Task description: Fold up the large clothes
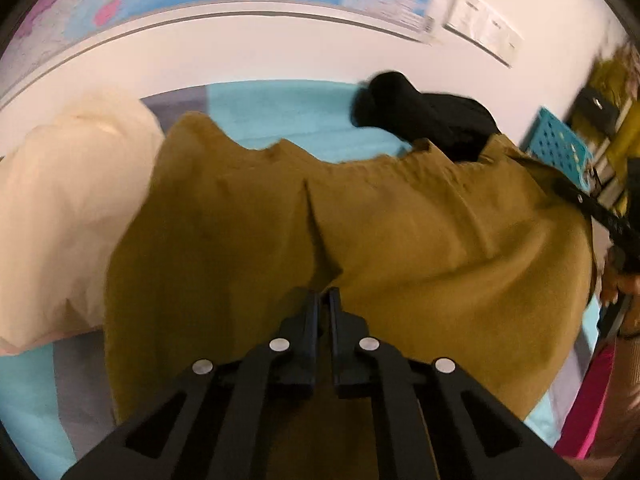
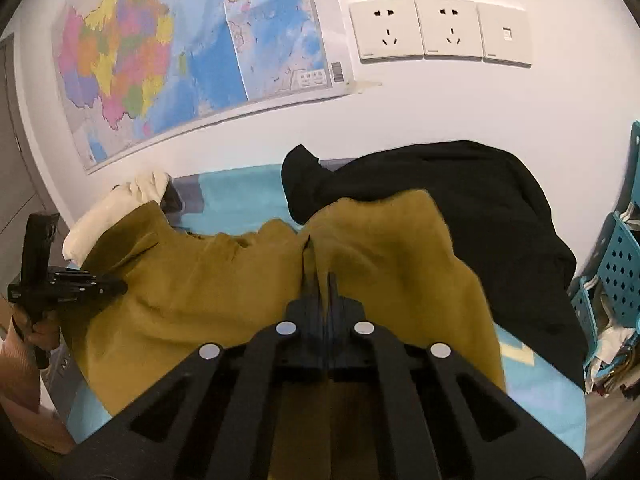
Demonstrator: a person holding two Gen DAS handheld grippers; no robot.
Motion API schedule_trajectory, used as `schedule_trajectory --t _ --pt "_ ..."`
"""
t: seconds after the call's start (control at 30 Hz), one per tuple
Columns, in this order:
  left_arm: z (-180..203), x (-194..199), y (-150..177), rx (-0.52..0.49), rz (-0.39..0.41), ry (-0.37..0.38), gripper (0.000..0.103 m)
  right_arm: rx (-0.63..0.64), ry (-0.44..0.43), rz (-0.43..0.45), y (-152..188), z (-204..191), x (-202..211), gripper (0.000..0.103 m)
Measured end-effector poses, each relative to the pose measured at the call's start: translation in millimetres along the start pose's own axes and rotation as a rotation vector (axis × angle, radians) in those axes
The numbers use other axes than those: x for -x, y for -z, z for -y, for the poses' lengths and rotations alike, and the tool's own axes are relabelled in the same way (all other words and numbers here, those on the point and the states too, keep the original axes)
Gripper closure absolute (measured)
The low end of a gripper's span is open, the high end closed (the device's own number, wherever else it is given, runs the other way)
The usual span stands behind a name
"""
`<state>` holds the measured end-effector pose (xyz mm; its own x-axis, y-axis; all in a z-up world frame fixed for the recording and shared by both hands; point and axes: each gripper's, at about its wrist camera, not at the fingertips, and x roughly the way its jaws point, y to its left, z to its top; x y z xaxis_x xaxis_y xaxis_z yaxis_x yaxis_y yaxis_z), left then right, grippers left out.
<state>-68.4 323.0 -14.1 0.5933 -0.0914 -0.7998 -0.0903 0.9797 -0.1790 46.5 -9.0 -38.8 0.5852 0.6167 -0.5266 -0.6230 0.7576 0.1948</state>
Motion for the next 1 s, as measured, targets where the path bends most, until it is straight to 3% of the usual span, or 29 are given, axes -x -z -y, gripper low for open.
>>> schedule_trajectory --t 0.07,0.17,0.23,0.27,0.3,0.37,0.5,0.57,0.67,0.73,0.77,0.83,0.87,0.9,1.0 --pt "-4.4 -1.2 -0.2 0.007 -0.006 0.000 0.099 0.032 0.034 -0.074 6.6 -3.6 -22.4 0.101" --pt "-4.2 -2.4 -2.9 0.016 -0.002 -0.004 0.096 0.003 0.049 -0.196 20.4 4.1 -52.4 0.092" --pt "-1.5 3.6 -1.2 0.003 0.017 -0.015 0.094 -0.021 0.048 -0.159 19.2 6.1 -45.4 0.087" --pt "0.1 7.7 -0.7 0.000 0.027 -0.019 0.087 -0.031 0.057 -0.132 15.9 5.7 -37.8 0.073" --pt "1.3 11.5 -0.6 -0.005 0.036 -0.013 0.082 -0.032 0.057 -0.100 13.2 1.7 -28.3 0.066" --pt "5.9 18.9 -1.6 -0.031 0.069 0.006 0.066 -0.012 0.040 -0.042 6.9 -9.0 -12.2 0.062" --pt "24.0 24.5 -4.2 -0.096 0.102 -0.001 0.055 0.068 -0.057 -0.008 -3.1 -42.8 -0.4 0.052" --pt "32.3 15.2 -7.5 -0.111 0.082 -0.018 0.054 0.101 -0.085 -0.034 -2.3 -58.2 -9.9 0.046" --pt "37.8 -6.2 -16.1 -0.104 0.017 -0.048 0.054 0.137 -0.095 -0.132 1.3 -75.3 -47.2 0.046" --pt "36.2 -18.2 -21.0 -0.084 -0.019 -0.066 0.063 0.140 -0.110 -0.196 4.7 -80.7 -67.6 0.044" --pt "35.2 -21.4 -22.6 -0.081 -0.025 -0.068 0.069 0.168 -0.084 -0.223 8.4 -84.6 -79.0 0.045" --pt "34.3 -24.6 -26.5 -0.077 -0.018 -0.090 0.086 0.209 -0.056 -0.257 16.7 -88.7 -90.4 0.058" --pt "32.7 -25.2 -27.8 -0.068 -0.018 -0.092 0.090 0.226 -0.026 -0.256 19.2 -90.6 -93.3 0.074" --pt "31.3 -24.7 -28.8 -0.060 -0.013 -0.086 0.092 0.246 -0.014 -0.247 20.4 -91.9 -92.5 0.099" --pt "30.5 -21.0 -29.2 -0.058 0.012 -0.086 0.097 0.241 -0.033 -0.212 18.5 -90.6 -82.9 0.101"
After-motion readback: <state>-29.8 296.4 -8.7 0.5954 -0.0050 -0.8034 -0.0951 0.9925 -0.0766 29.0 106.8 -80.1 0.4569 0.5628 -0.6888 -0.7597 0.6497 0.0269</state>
